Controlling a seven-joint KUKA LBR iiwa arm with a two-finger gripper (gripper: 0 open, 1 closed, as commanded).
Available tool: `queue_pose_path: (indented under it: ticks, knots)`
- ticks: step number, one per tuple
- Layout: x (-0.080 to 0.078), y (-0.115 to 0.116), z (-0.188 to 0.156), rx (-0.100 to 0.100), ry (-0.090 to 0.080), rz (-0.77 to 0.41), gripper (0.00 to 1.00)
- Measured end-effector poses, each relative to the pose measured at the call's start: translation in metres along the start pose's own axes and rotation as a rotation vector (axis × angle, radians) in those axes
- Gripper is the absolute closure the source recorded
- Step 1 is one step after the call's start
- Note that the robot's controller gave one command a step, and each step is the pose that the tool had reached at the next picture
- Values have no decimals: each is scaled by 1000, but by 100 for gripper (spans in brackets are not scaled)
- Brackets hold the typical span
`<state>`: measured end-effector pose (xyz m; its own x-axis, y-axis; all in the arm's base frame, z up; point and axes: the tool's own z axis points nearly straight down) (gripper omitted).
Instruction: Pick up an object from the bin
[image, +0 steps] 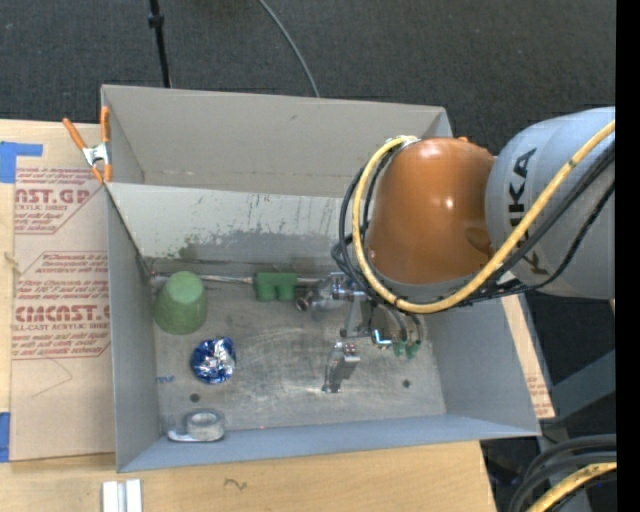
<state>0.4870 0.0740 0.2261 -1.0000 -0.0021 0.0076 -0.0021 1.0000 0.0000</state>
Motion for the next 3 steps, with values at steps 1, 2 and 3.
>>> queue_pose_path:
  ticks: [1,2,3]
  knots:
    - [-31,71,156,-2,-14,-89,0]
    - [-24,110,126,-1,-10,-301,0]
    - [-21,160,127,18,4,-511,0]
